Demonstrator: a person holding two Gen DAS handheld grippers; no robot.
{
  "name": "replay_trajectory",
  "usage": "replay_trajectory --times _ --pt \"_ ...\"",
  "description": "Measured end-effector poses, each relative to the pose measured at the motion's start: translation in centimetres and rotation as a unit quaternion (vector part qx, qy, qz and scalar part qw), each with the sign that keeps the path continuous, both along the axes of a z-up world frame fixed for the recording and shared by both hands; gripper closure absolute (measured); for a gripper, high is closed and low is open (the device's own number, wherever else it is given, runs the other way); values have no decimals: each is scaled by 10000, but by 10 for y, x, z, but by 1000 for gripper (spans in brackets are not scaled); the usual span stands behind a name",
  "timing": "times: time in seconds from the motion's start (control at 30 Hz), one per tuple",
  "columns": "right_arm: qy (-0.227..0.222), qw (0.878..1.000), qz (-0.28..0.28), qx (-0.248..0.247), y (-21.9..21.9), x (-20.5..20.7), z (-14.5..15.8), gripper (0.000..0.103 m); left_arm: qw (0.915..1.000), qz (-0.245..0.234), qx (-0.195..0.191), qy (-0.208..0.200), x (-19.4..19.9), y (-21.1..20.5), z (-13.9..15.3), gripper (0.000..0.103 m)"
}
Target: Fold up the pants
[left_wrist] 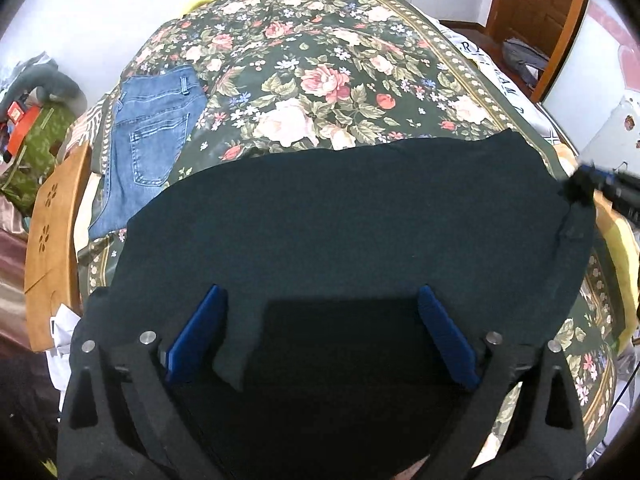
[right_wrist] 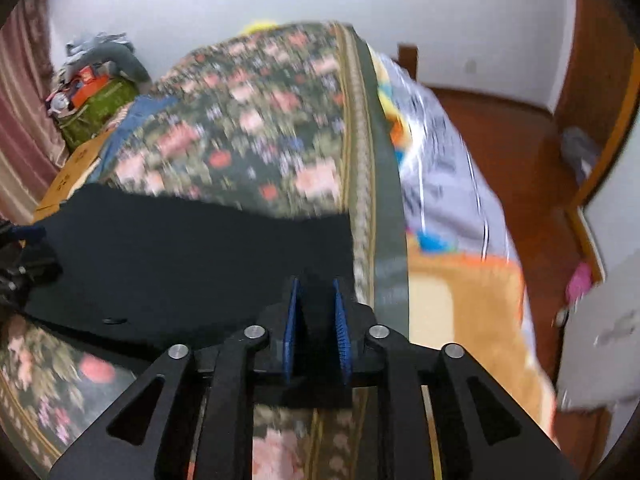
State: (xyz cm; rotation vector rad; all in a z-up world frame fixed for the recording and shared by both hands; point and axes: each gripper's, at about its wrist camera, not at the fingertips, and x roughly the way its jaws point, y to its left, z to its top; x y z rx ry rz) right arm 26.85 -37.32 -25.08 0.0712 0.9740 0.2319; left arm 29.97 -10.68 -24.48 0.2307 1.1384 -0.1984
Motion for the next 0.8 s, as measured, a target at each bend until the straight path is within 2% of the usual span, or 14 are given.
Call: replay_trajectory --times 0.07,0.17,0.3,0.33,0.4,0.5,0.7,0.8 --pt "128 9999 -91 -53 -3 -6 -8 82 10000 22 -32 -8 -1 1 0 3" --pt "389 9985 -161 -350 -2 -13 -17 81 10000 14 -29 -55 -2 2 1 3" --pt "473 9980 -116 -404 -1 -22 -12 81 9998 48 -131 -134 -5 8 6 3" --pt "410 9985 -64 -364 3 -23 -4 80 9996 95 -173 -208 -6 12 10 3" --pt "182 9995 54 -255 16 -23 16 67 9985 229 -279 -402 -8 24 22 3" --pt "-246 9993 273 -81 38 -24 47 55 9959 399 -380 -723 -13 46 41 3" --pt "-1020 9898 974 185 110 -21 107 44 9857 899 -440 -1355 -26 119 82 3" --pt "-1243 9827 1309 412 150 -19 121 40 9781 1281 -510 -1560 -35 170 96 3"
